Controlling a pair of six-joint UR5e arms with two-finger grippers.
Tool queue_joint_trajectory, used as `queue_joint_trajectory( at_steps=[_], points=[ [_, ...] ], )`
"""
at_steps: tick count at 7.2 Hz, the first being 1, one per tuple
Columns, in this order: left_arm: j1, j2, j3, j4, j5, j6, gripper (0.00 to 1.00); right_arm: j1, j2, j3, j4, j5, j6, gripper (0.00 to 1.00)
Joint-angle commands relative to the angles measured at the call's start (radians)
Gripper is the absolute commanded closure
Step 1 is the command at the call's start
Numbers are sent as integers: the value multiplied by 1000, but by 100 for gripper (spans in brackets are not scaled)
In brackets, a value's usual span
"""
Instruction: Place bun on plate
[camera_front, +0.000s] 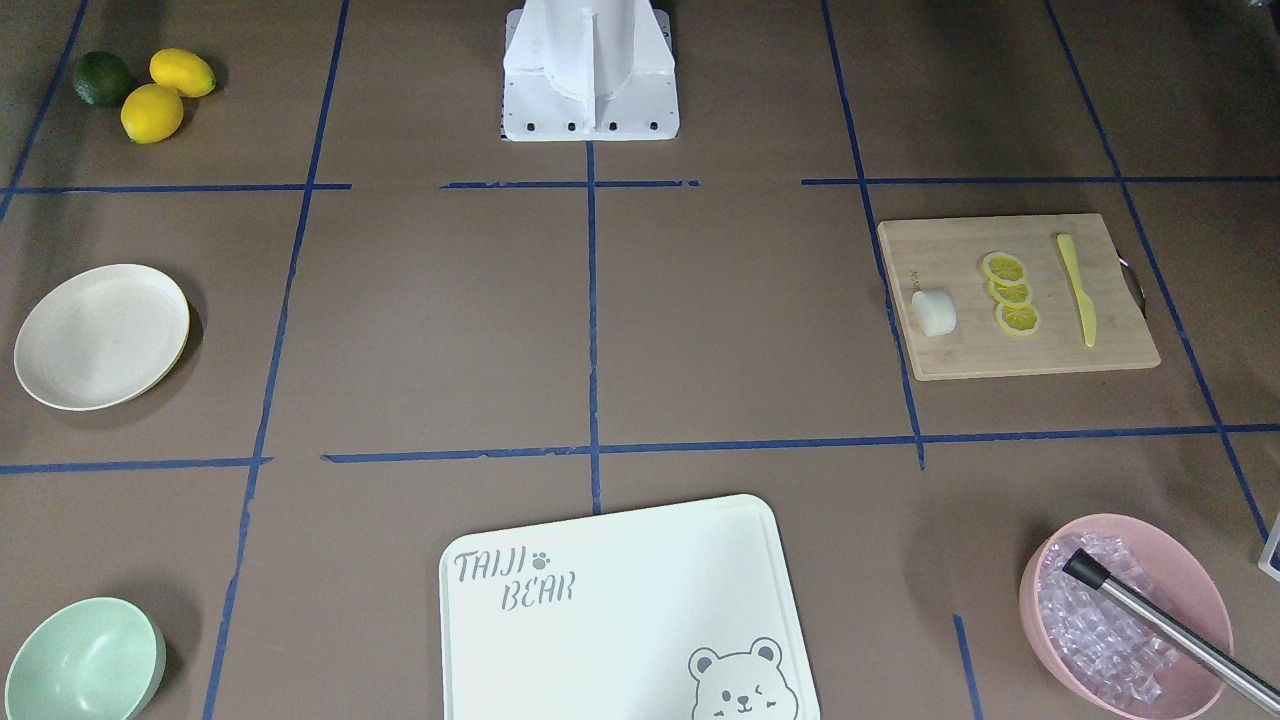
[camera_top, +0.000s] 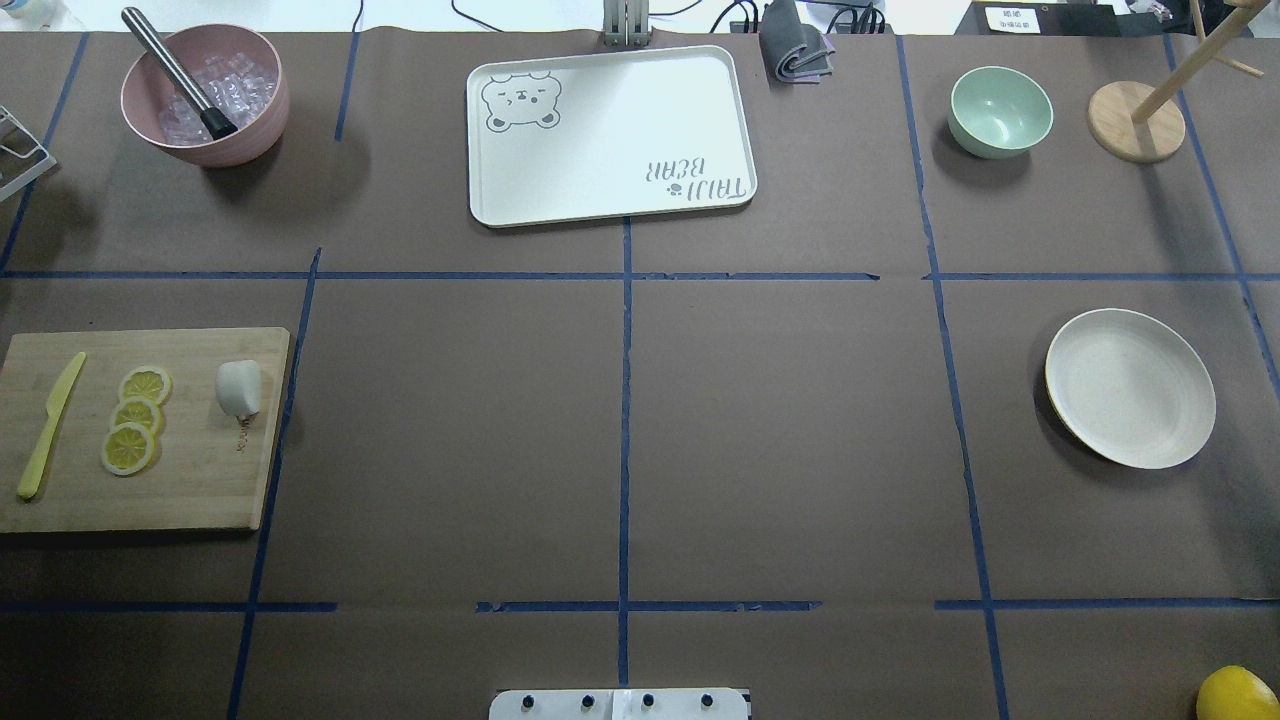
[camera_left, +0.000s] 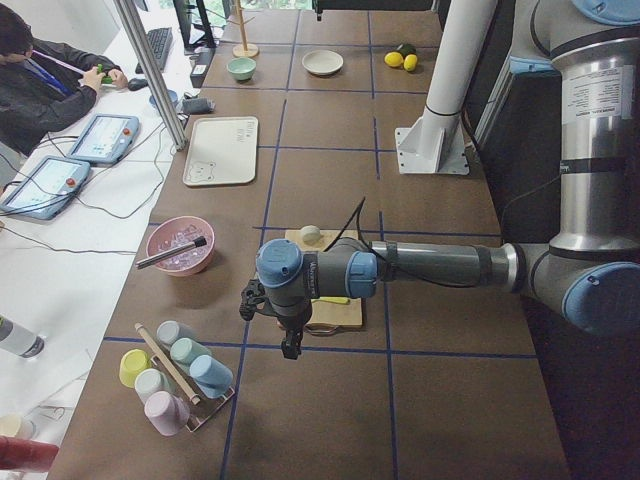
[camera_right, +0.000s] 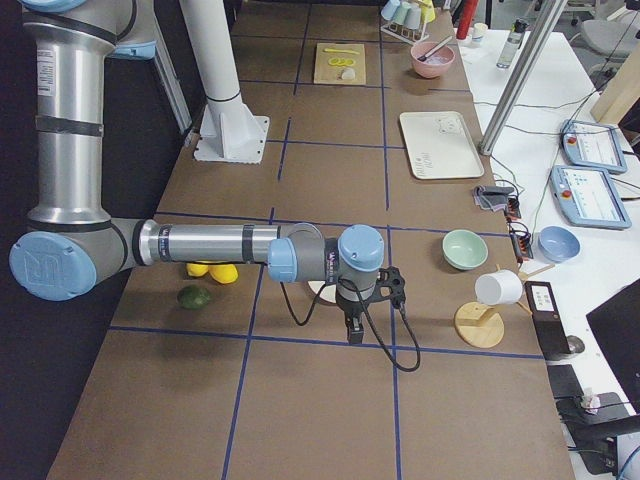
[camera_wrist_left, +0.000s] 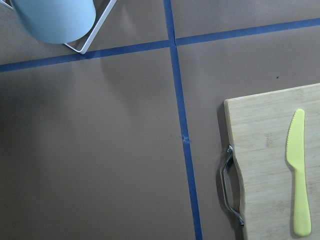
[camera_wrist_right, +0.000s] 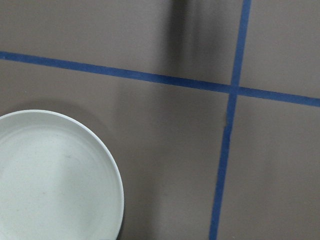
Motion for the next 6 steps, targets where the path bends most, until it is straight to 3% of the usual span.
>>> queue_joint_trajectory(
  at_steps=[1,3,4,5,6],
  points=[
    [0,-1,-2,-6,0,-3,0,-138,-15,-97,334,-30,298,0],
    [0,-1,-4,-8,0,-5,0,-241,-16,-163,479,-87,433,3],
    [0,-1,-4,-9,0,-5,0,-247,-16,-173,480,-85,435,13],
    [0,-1,-4,-9,0,-5,0,-250,-24,-173,480,-85,435,27],
    [0,-1,-4,-9,0,-5,0,-250,-36,-173,481,-84,433,63]
  ],
)
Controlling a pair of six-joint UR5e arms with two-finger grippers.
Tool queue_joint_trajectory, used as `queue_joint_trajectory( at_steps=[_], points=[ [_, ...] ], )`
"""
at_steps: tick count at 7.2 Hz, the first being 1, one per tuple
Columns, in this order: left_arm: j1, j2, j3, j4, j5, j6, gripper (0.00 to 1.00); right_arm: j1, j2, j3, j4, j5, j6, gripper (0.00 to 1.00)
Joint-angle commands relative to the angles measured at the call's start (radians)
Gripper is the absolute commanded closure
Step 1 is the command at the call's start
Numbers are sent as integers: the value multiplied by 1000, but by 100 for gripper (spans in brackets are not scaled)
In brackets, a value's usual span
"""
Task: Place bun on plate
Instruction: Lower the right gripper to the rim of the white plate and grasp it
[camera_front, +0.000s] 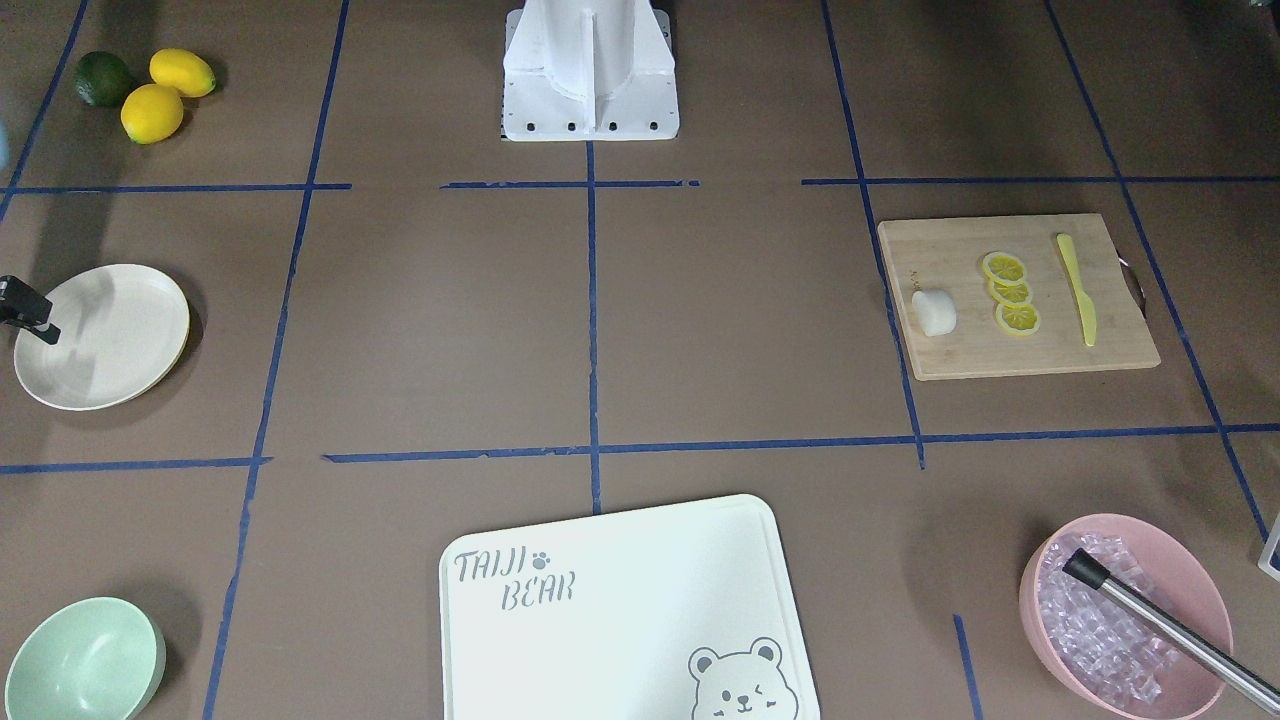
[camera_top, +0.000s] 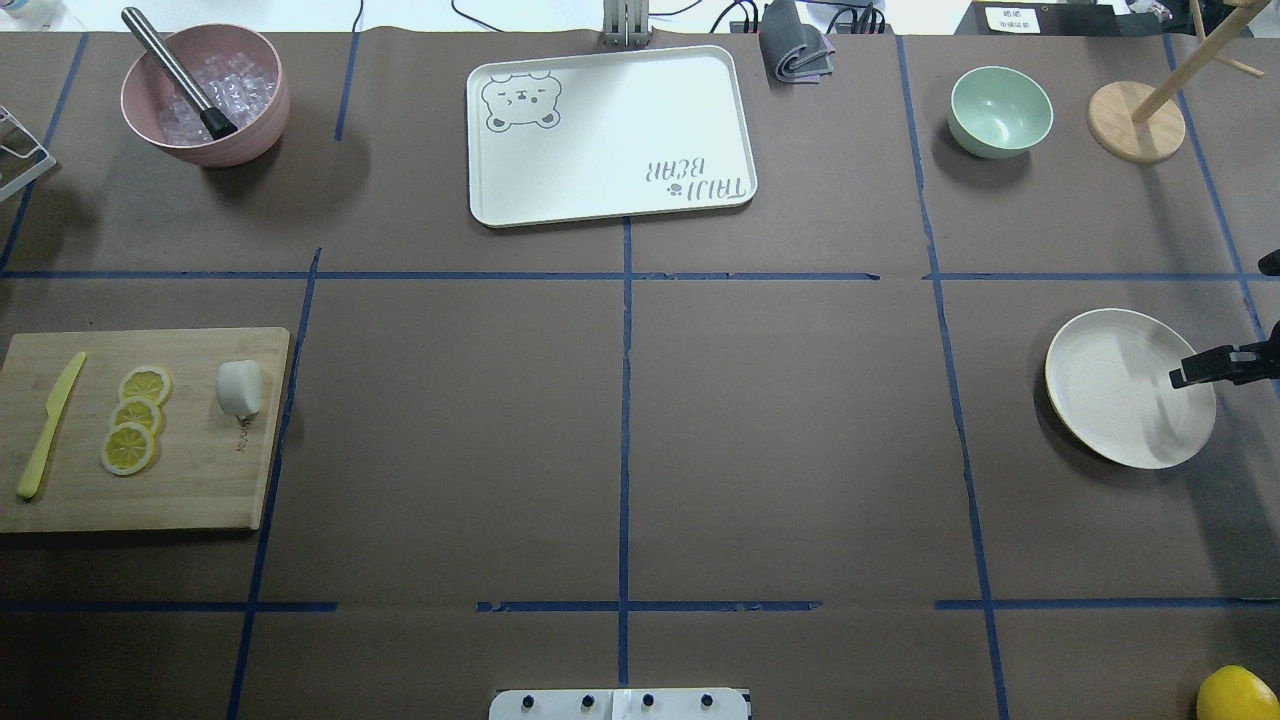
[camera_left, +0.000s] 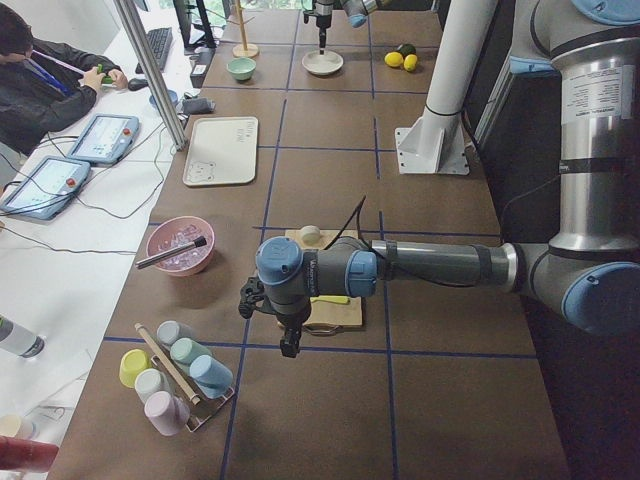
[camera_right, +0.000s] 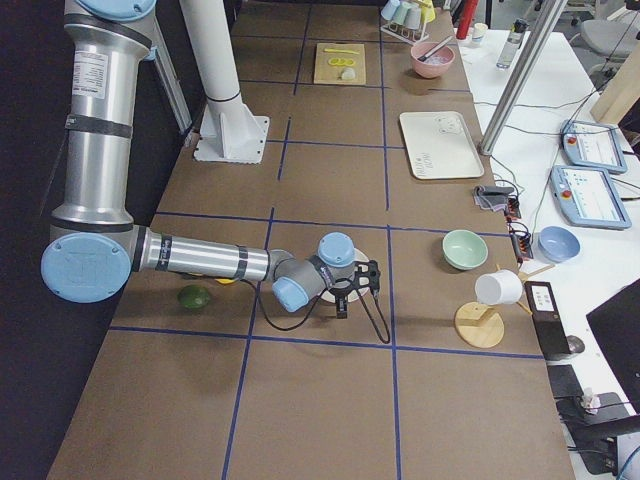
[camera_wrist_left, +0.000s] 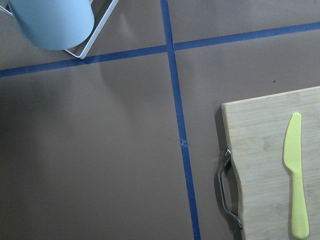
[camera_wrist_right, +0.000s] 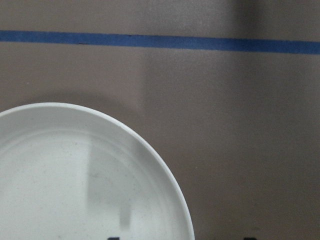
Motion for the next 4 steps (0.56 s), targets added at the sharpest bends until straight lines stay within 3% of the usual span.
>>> queue_joint_trajectory(
  at_steps=[1,4],
  points=[
    [0,0,0,0,0,0,0,-4,-12,0,8,0,-1,97],
    [0,0,1,0,0,0,0,-4,-10,6,8,4,1,100]
  ],
)
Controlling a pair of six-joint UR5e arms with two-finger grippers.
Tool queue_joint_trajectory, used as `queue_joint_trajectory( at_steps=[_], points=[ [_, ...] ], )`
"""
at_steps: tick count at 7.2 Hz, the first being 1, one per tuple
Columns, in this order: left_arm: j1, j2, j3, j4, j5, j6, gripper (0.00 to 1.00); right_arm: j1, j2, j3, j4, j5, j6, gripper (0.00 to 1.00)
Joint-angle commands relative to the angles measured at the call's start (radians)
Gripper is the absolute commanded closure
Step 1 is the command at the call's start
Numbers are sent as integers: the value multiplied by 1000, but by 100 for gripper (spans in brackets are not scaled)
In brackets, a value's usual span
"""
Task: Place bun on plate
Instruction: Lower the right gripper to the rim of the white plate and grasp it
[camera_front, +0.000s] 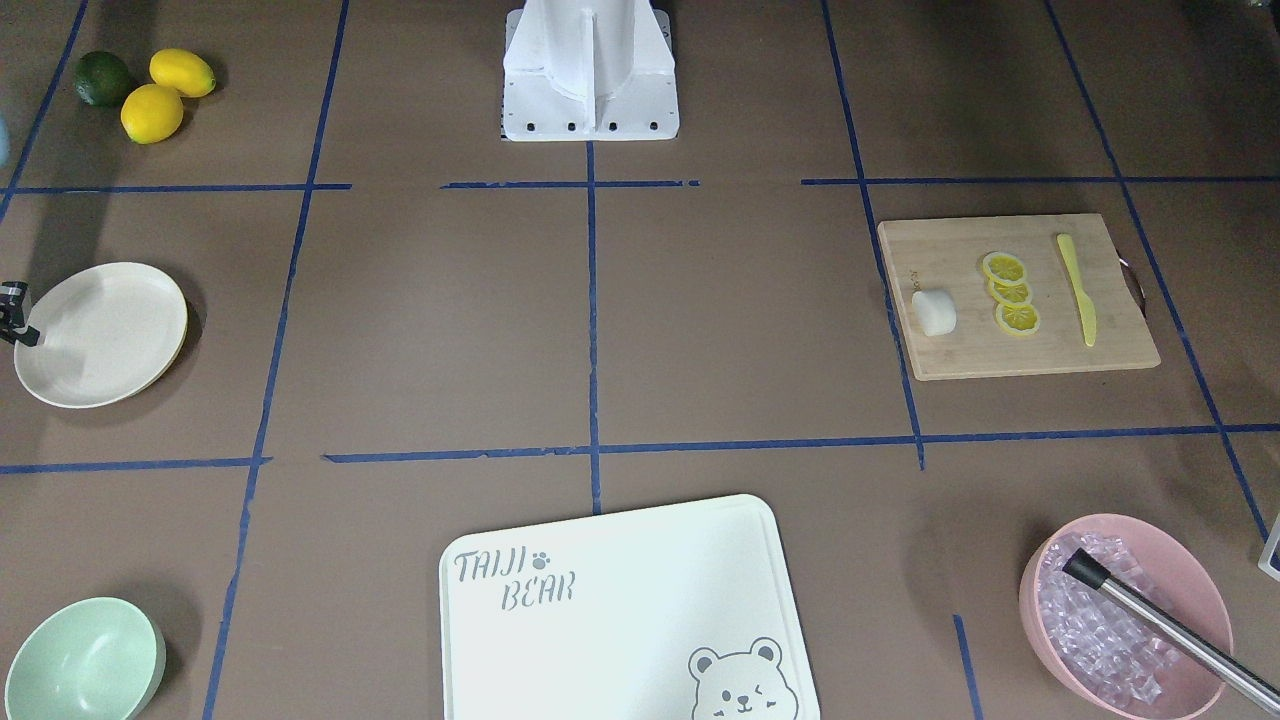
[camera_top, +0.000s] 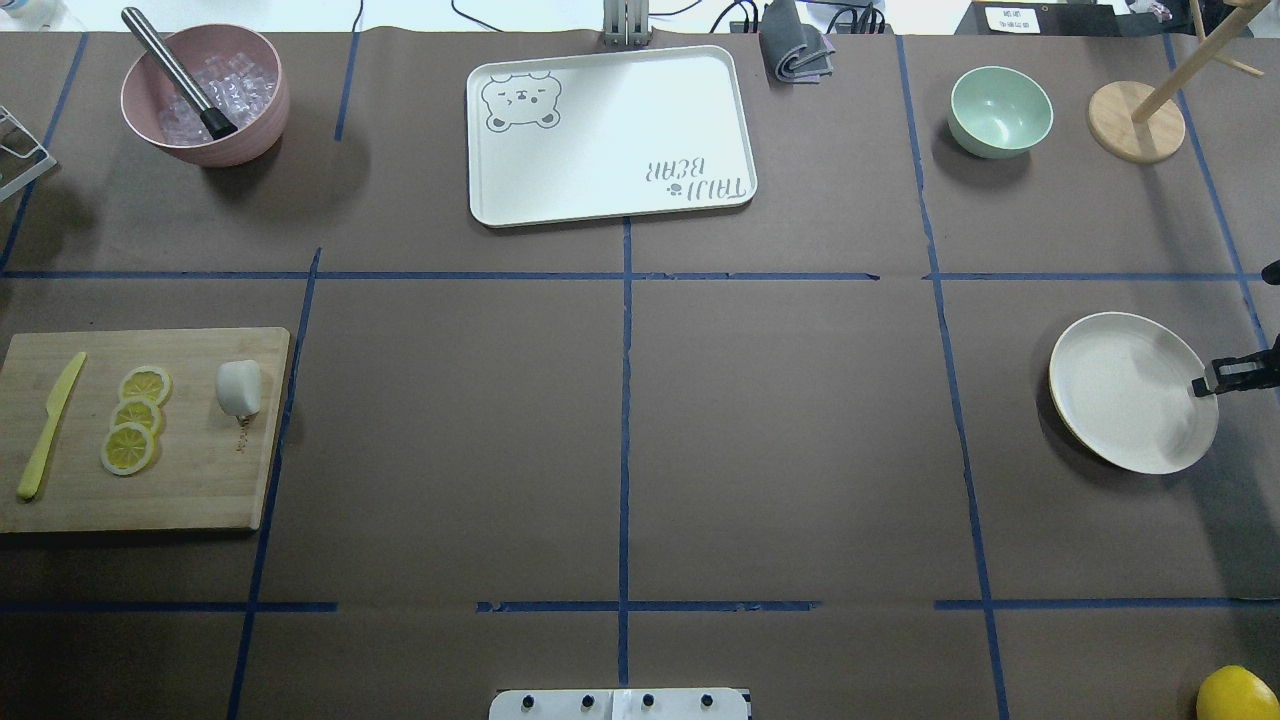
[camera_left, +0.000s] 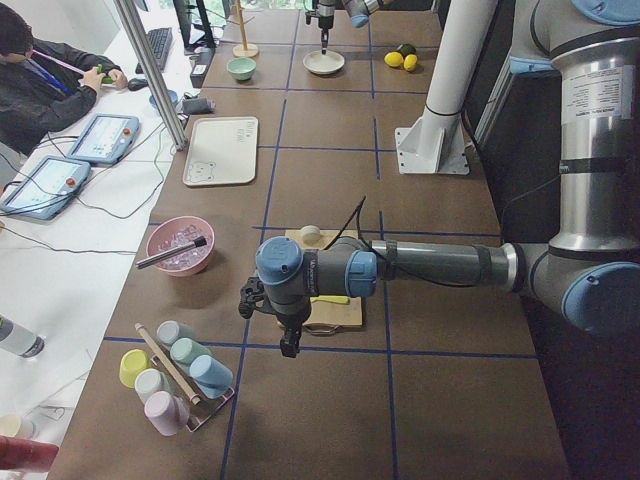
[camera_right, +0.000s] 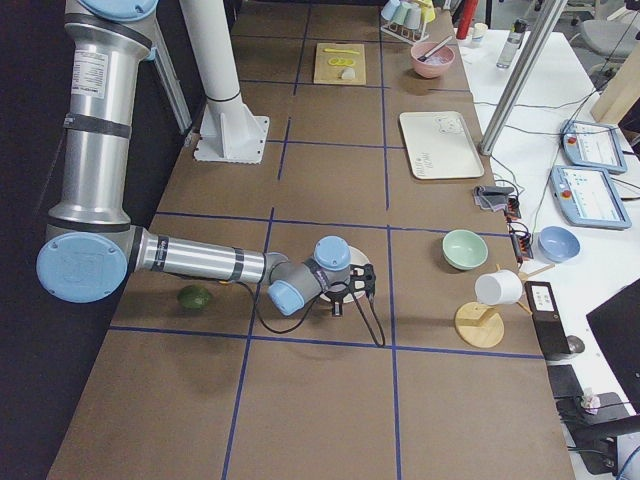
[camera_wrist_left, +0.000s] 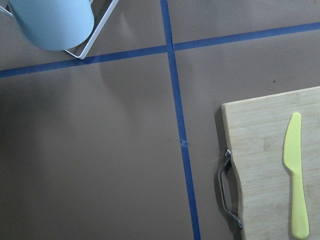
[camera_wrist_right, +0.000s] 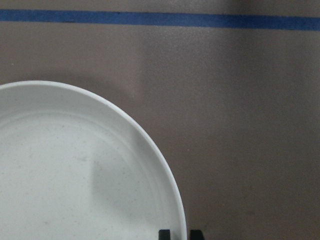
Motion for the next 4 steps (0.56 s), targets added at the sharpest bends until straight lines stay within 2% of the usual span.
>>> queue_joint_trajectory(
  at_steps=[1,3,4],
  points=[
    [0,0,1,0,0,0,0,1,2,21,-3,23,3,100],
    [2,0,3,0,0,0,0,9,15,63,-12,128,14,100],
    [2,0,3,0,0,0,0,9,47,80,-13,140,72,100]
  ],
)
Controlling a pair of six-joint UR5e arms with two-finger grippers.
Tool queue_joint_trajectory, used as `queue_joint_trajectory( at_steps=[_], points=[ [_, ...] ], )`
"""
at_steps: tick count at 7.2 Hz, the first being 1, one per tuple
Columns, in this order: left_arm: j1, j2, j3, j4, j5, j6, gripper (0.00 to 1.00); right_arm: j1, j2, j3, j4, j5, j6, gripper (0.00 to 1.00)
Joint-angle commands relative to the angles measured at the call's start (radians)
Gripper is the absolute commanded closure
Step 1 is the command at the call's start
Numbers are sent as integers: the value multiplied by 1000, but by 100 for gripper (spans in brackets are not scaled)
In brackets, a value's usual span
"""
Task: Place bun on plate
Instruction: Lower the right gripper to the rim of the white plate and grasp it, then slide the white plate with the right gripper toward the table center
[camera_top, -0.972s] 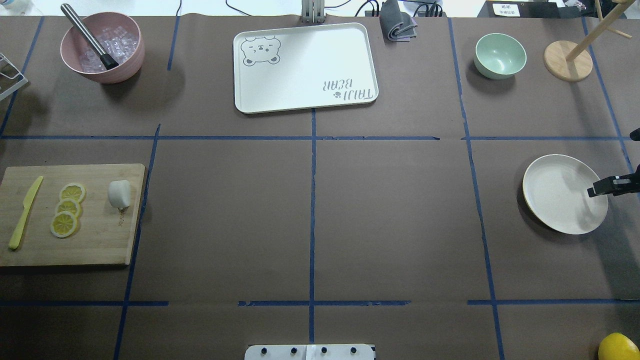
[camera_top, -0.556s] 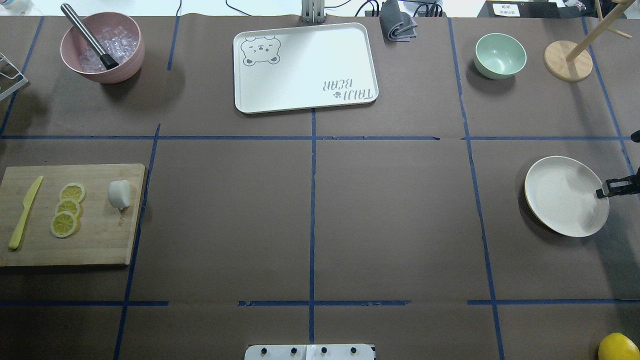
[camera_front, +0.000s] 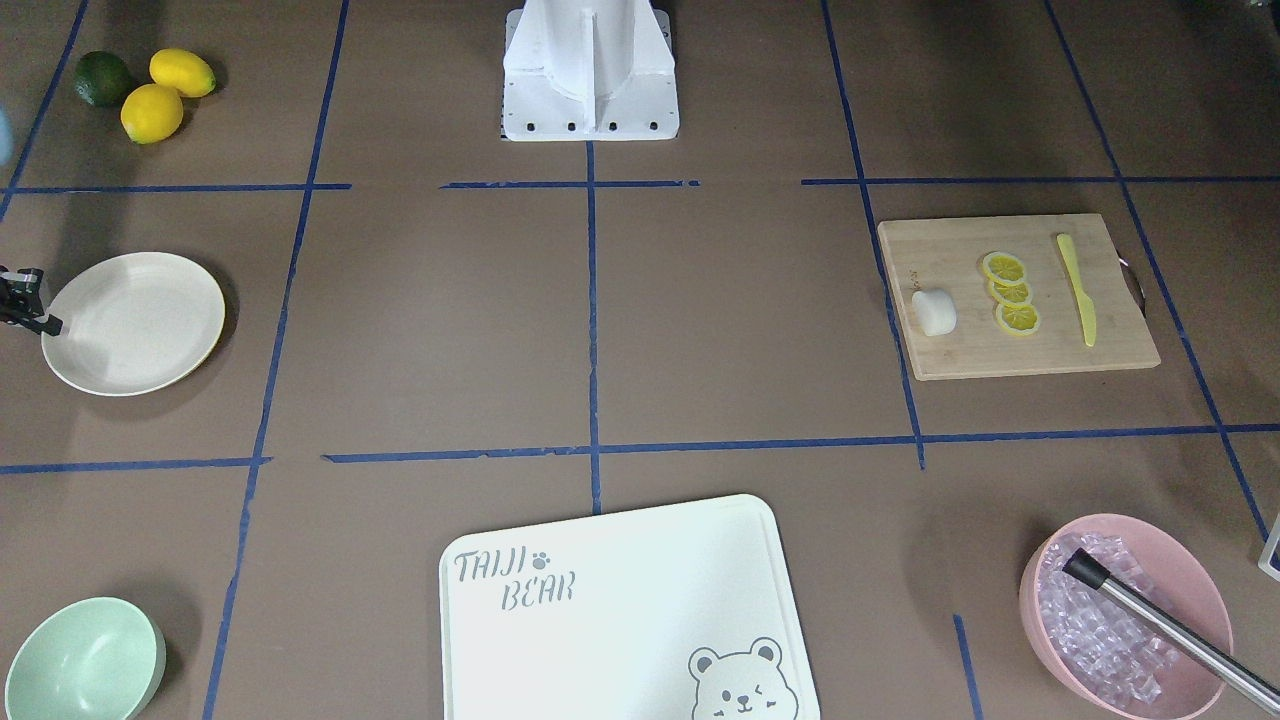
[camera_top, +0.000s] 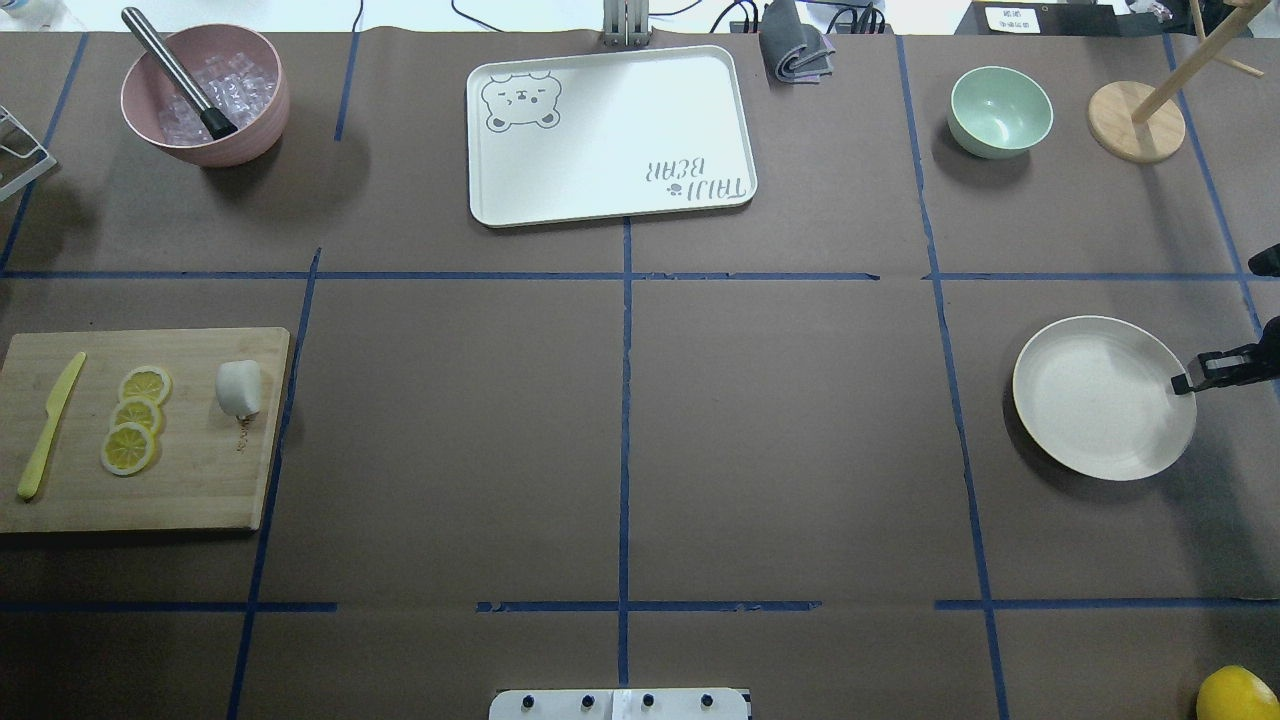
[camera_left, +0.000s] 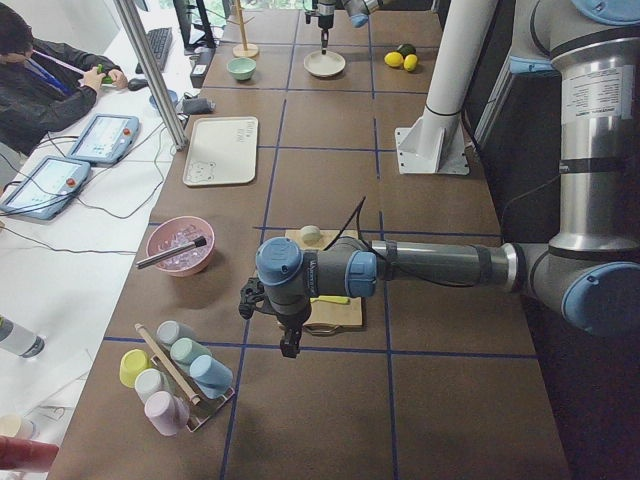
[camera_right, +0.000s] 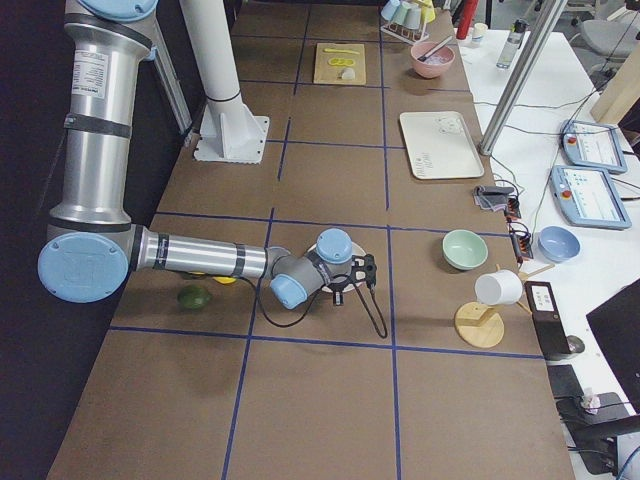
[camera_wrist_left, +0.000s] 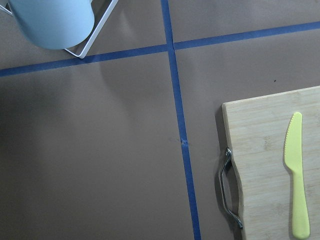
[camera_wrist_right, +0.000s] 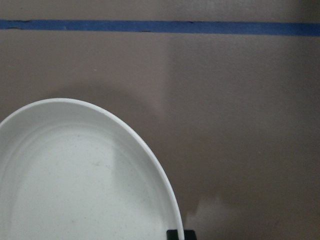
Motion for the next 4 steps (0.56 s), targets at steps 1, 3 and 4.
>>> queue_joint_trajectory(
  at_steps=[1,3,4],
  points=[
    [0,0,-1,0,0,0,0,-4,94,24,-2,38,159,100],
    [2,0,-1,0,0,0,0,-140,240,49,-1,-24,463,100],
    [0,0,0,0,0,0,0,-204,300,49,-1,-66,554,100]
  ],
)
